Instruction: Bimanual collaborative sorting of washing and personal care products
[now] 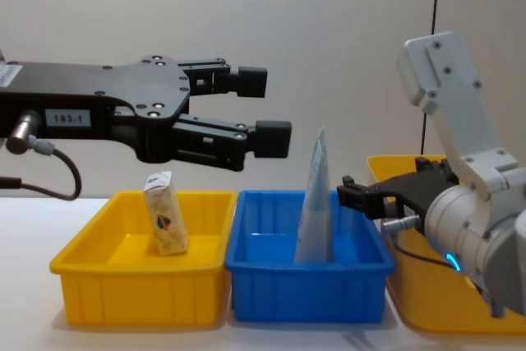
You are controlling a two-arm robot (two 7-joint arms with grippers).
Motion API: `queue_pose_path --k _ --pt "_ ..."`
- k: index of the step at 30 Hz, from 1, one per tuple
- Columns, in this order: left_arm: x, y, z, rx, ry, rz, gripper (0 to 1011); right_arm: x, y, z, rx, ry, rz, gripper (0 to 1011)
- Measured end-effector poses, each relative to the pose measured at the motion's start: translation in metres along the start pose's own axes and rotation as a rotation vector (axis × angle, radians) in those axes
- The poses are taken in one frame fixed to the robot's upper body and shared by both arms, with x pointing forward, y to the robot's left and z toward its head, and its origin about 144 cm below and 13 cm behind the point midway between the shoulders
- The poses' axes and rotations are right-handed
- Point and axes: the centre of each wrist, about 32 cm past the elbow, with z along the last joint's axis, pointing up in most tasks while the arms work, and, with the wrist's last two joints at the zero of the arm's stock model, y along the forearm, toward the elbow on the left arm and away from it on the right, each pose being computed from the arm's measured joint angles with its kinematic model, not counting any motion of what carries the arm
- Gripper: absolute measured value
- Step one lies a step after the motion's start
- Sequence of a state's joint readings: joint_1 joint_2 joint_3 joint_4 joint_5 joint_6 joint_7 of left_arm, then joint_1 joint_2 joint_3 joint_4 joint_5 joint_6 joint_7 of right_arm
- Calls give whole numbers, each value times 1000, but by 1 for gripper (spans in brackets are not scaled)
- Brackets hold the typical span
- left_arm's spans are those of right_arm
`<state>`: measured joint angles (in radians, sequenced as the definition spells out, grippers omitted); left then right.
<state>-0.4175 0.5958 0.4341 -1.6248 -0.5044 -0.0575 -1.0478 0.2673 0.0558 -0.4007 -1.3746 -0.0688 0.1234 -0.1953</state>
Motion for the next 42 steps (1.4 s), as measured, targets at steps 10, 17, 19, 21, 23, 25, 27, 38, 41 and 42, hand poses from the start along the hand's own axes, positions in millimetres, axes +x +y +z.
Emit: queue_pose_path --k 10,17,19,21,23,25,27,38,41,42 --pt "0 0 0 0 0 0 1001 3 8 -2 20 4 72 1004" --pt "0 0 0 0 0 0 1001 -2 13 -1 30 12 114 1003" --pt "0 0 0 0 0 0 1001 -4 14 -1 30 14 118 1003" --pt "0 0 0 0 0 0 1002 -5 15 -1 32 15 121 1003" --pt "0 0 0 0 0 0 1001 -7 17 -1 34 16 123 1003" --pt "0 0 0 0 0 0 1001 -9 20 -1 33 16 124 1003" --pt "0 0 0 0 0 0 1002 -10 21 -2 33 15 123 1004" --pt "0 0 0 0 0 0 1002 -20 35 -3 29 1 105 1003" --pt "0 0 0 0 0 0 1001 -22 39 -5 28 -4 101 1003" --pt "0 0 0 0 0 0 1001 -23 40 -4 28 -5 101 1004"
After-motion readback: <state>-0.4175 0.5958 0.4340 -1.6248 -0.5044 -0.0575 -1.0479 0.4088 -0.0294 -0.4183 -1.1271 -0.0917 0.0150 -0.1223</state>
